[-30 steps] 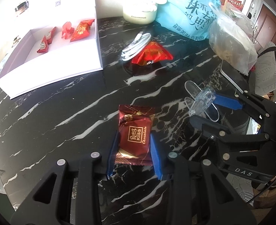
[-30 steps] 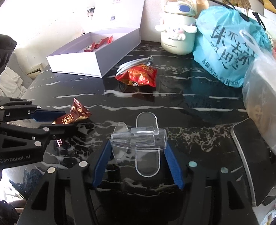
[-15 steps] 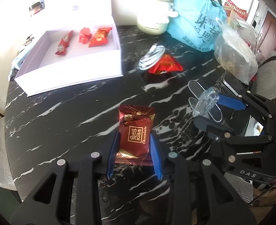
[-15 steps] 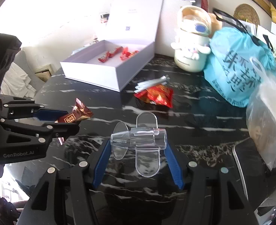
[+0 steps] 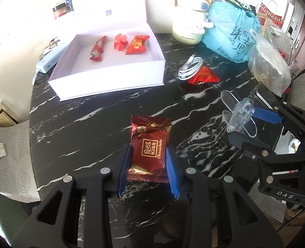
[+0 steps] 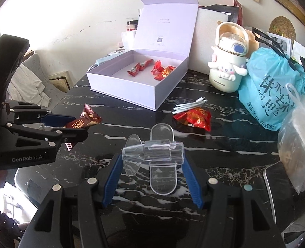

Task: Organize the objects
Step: 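Carry the chocolate packet and clear plastic piece over to the white gift box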

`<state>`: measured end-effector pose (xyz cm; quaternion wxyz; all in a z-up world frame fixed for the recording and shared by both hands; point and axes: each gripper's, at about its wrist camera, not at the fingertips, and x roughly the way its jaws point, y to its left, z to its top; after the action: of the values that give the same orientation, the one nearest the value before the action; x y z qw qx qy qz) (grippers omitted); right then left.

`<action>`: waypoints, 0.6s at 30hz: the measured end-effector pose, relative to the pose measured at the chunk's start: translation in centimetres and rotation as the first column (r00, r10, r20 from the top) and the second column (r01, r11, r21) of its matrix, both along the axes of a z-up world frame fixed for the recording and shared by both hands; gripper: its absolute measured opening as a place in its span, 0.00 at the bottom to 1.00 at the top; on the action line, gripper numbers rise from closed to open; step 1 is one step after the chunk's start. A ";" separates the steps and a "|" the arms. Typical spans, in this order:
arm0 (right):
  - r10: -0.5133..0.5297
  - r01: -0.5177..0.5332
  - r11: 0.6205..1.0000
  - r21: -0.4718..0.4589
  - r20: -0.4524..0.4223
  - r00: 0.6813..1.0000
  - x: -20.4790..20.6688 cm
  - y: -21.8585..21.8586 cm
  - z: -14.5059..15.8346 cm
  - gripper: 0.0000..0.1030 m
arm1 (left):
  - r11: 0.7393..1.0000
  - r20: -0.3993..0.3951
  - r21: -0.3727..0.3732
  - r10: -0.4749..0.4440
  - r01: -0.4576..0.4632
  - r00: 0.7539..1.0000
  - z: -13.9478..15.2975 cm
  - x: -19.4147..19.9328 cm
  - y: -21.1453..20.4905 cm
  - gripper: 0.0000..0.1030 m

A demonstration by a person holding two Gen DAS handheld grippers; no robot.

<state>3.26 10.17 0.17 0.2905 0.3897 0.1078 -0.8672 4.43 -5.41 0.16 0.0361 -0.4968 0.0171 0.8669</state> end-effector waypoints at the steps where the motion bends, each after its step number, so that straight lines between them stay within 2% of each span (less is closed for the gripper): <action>1: 0.003 -0.003 1.000 0.000 -0.002 1.000 0.1 -0.1 0.1 0.58 | 1.000 0.000 -0.001 0.001 -0.001 1.000 0.1 0.0 -0.1 0.31; 18: 0.075 -0.075 0.997 0.003 -0.011 0.997 -1.9 -3.3 1.3 0.58 | 0.999 0.002 0.000 0.042 -0.042 0.999 0.8 -1.4 -2.3 0.31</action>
<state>1.37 6.85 1.50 0.3215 0.3812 0.1250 -0.8577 3.04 -7.76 0.97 0.0180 -0.4982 0.0068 0.8669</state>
